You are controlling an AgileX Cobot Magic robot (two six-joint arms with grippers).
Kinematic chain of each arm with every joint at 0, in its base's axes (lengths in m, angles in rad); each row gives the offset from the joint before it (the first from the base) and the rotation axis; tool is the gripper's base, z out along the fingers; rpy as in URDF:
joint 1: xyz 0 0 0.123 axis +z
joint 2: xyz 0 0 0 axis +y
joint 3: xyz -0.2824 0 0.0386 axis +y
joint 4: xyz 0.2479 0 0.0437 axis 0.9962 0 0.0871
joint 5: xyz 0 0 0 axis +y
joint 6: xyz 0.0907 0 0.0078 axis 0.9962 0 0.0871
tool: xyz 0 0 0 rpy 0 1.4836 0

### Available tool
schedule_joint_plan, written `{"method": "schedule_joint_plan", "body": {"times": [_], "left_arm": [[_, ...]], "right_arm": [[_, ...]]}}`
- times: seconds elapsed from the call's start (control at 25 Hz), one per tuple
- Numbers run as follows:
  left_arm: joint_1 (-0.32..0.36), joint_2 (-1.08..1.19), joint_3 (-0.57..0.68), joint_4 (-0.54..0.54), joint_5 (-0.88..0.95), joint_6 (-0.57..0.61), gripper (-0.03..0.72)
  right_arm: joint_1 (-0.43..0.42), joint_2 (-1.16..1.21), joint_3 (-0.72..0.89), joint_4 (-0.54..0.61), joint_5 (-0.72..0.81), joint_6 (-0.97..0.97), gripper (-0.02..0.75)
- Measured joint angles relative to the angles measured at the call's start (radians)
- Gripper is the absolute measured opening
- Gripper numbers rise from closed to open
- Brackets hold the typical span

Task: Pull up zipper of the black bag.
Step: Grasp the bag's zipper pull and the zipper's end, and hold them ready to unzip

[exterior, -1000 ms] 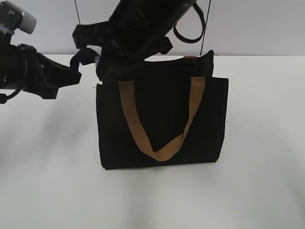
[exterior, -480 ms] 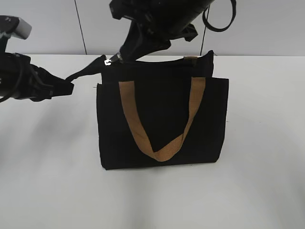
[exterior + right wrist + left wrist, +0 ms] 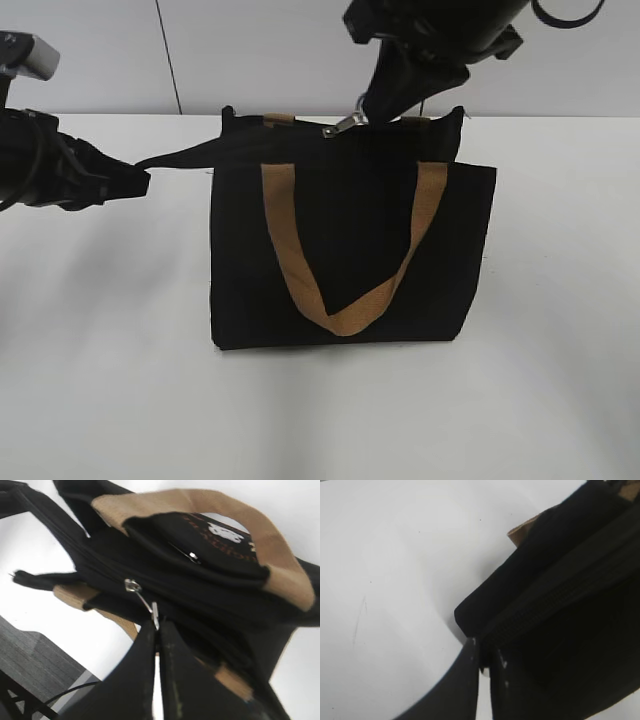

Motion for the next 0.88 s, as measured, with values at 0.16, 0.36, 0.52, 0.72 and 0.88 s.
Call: {"method": "schedule_joint_plan", "body": {"times": [0.16, 0.36, 0.52, 0.72, 0.88], "left_arm": [[0.0, 0.0, 0.0, -0.001, -0.001, 0.0, 0.019], [0.0, 0.0, 0.0, -0.001, -0.002, 0.0, 0.019], [0.001, 0.0, 0.0, -0.001, 0.009, 0.0, 0.019], [0.001, 0.0, 0.0, -0.002, 0.007, 0.0, 0.019], [0.001, 0.0, 0.0, 0.001, 0.02, 0.0, 0.062]], "right_arm": [[-0.034, -0.016, 0.0, -0.069, 0.053, 0.005, -0.015], [-0.042, -0.028, 0.0, -0.179, 0.086, 0.017, -0.015], [-0.043, -0.028, 0.0, -0.273, 0.092, 0.024, -0.015], [-0.043, -0.033, 0.0, -0.314, 0.092, 0.041, -0.015], [-0.045, -0.062, 0.0, -0.307, 0.097, 0.047, 0.067]]}}
